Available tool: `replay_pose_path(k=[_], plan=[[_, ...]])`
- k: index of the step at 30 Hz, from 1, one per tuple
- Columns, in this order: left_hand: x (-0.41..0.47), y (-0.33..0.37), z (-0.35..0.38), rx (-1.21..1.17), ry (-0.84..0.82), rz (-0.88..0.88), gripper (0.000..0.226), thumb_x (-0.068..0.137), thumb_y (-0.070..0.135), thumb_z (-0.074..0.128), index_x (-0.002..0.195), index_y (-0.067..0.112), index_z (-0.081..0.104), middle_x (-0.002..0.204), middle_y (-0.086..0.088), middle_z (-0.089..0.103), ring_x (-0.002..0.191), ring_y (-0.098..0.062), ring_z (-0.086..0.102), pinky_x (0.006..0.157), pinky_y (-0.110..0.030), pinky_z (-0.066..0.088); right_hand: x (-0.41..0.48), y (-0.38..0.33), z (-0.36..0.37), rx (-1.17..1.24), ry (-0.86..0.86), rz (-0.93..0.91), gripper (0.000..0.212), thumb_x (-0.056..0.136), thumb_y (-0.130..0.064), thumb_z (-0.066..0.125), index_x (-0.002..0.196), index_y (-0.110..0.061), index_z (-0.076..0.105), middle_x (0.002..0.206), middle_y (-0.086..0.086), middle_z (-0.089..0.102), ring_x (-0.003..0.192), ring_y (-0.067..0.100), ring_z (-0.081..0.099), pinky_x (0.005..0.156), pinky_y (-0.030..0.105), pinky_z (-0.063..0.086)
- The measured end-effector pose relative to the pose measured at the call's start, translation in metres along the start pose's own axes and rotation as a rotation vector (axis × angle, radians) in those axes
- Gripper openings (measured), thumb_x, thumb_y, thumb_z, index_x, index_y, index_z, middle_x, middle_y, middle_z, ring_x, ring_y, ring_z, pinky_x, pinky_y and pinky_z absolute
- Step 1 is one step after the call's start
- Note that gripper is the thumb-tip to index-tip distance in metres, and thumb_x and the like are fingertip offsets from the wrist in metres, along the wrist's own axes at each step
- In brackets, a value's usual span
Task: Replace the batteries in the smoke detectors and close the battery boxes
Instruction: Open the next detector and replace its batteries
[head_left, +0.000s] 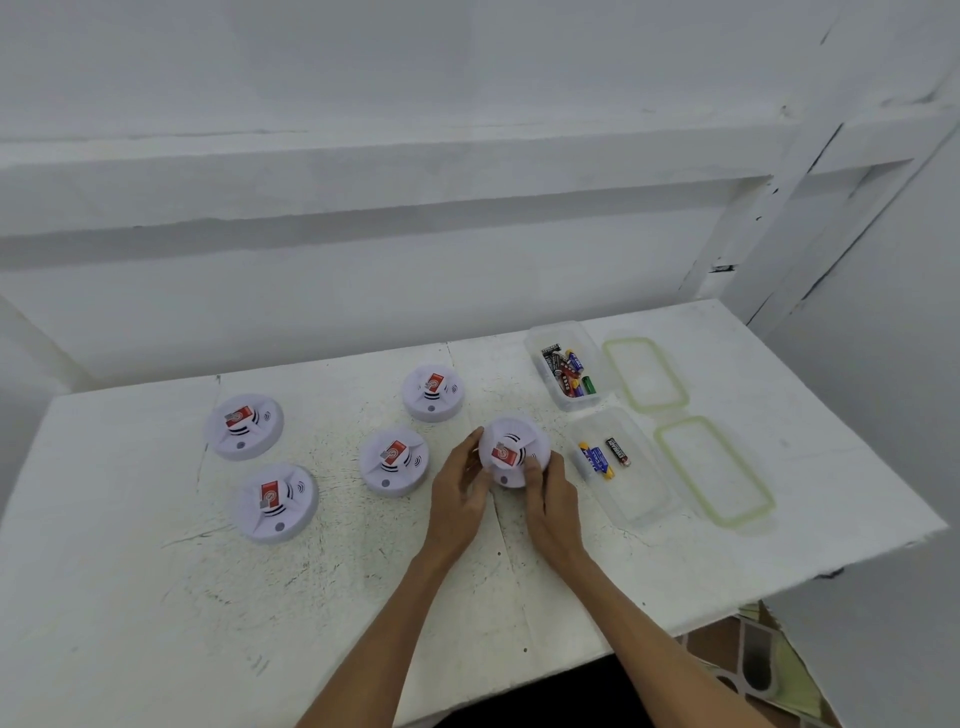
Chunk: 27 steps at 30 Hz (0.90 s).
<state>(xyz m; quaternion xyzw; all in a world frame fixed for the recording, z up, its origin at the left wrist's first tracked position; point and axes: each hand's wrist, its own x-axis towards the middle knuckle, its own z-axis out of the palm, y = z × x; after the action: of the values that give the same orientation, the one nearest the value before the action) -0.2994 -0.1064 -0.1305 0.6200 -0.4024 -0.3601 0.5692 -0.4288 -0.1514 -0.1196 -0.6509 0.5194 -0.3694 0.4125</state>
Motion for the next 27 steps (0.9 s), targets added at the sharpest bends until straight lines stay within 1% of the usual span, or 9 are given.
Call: replay_pose_path(k=[2,6,9,11,14,17,20,24,27], plan=[[0.001,0.002,0.0,-0.028,-0.012,-0.012,0.047,0.102,0.008,0.061,0.145,0.025,0.05,0.142,0.002,0.062,0.127,-0.008,0.062,0.101,-0.022,0.053,0.001,0.0,0.0,0.018,0.013,0.017,0.023,0.103,-0.039,0.04,0.109,-0.02,0.053,0.087,-0.009,0.068,0.074,0.003,0.064,0.058,0.02,0.05],[0.0,-0.002,0.001,-0.016,-0.029,0.009,0.059,0.093,0.016,0.072,0.148,0.018,0.048,0.14,0.0,0.061,0.121,-0.012,0.065,0.095,-0.028,0.058,0.004,0.002,-0.001,0.012,0.03,0.058,0.03,0.104,-0.041,0.037,0.105,-0.017,0.055,0.073,-0.007,0.062,0.06,0.001,0.056,0.052,0.018,0.042],[0.001,-0.005,0.001,0.044,-0.032,0.029,0.065,0.091,0.01,0.076,0.148,0.018,0.045,0.141,0.004,0.054,0.121,-0.01,0.062,0.09,-0.026,0.058,0.007,0.003,-0.003,-0.004,0.009,0.091,0.028,0.106,-0.037,0.038,0.099,-0.016,0.055,0.07,-0.008,0.059,0.057,-0.002,0.053,0.053,0.017,0.04],[0.003,-0.006,0.0,0.052,-0.049,-0.004,0.071,0.092,0.012,0.077,0.151,0.021,0.04,0.14,0.004,0.052,0.121,-0.01,0.061,0.09,-0.024,0.058,0.01,0.002,-0.004,-0.006,-0.011,0.118,0.03,0.105,-0.039,0.039,0.091,-0.018,0.054,0.07,-0.008,0.058,0.057,-0.003,0.052,0.054,0.017,0.039],[0.004,-0.004,-0.003,0.039,-0.091,-0.033,0.07,0.093,0.012,0.076,0.152,0.024,0.04,0.143,0.005,0.055,0.126,-0.008,0.061,0.094,-0.022,0.056,0.014,0.003,-0.006,-0.019,-0.061,0.158,0.035,0.104,-0.045,0.041,0.09,-0.018,0.058,0.078,-0.006,0.064,0.065,0.0,0.056,0.06,0.017,0.042],[0.005,-0.003,-0.006,0.026,-0.144,-0.026,0.068,0.094,0.01,0.073,0.152,0.024,0.04,0.146,0.006,0.057,0.131,-0.008,0.059,0.103,-0.029,0.054,0.017,0.004,-0.008,-0.002,-0.093,0.183,0.041,0.102,-0.051,0.041,0.091,-0.016,0.061,0.083,-0.001,0.067,0.071,0.007,0.057,0.066,0.025,0.045],[0.005,-0.001,-0.005,0.019,-0.167,-0.027,0.073,0.093,0.015,0.069,0.156,0.019,0.034,0.153,0.006,0.051,0.139,-0.009,0.052,0.112,-0.036,0.05,0.019,0.004,-0.008,0.024,-0.113,0.2,0.045,0.101,-0.053,0.041,0.09,-0.013,0.059,0.083,0.006,0.065,0.069,0.01,0.053,0.067,0.029,0.042],[0.004,0.0,-0.003,0.048,-0.144,-0.02,0.078,0.091,0.023,0.068,0.159,0.018,0.031,0.157,0.006,0.046,0.144,-0.008,0.046,0.118,-0.039,0.045,0.021,0.004,-0.01,0.032,-0.149,0.209,0.041,0.101,-0.053,0.042,0.086,-0.019,0.058,0.076,-0.004,0.061,0.069,0.01,0.053,0.068,0.029,0.044],[0.004,-0.002,-0.004,0.06,-0.14,-0.013,0.077,0.091,0.025,0.069,0.159,0.023,0.031,0.158,0.006,0.045,0.145,-0.008,0.045,0.118,-0.041,0.044,0.02,0.004,-0.011,0.04,-0.158,0.209,0.041,0.101,-0.053,0.041,0.089,-0.018,0.059,0.078,-0.004,0.061,0.07,0.01,0.054,0.069,0.03,0.045]])
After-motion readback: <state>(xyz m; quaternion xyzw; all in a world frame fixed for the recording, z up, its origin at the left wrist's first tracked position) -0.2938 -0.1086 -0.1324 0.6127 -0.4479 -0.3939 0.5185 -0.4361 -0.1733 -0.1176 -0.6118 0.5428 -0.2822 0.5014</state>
